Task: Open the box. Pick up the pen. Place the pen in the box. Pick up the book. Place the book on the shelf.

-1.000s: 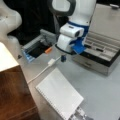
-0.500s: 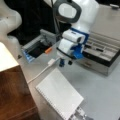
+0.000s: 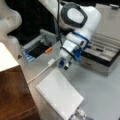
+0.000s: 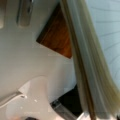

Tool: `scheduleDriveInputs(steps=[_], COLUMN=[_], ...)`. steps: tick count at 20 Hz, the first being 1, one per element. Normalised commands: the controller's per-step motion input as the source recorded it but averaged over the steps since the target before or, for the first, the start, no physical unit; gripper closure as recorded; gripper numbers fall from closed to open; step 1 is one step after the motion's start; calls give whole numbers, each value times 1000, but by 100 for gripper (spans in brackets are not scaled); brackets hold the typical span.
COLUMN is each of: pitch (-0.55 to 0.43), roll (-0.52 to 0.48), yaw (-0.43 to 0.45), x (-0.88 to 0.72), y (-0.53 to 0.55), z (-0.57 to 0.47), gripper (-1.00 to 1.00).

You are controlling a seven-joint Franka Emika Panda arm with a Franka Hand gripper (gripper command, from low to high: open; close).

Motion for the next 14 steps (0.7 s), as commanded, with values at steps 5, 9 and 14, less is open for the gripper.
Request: scheduleDriveInputs(steps=[5, 9, 14], pitch=[57, 5, -20], roll=[-533, -503, -515], yaw=[-57, -116, -167], x=[303, 319, 340], y=[35, 90, 172], z=[-74, -82, -128], gripper=[-100, -100, -100])
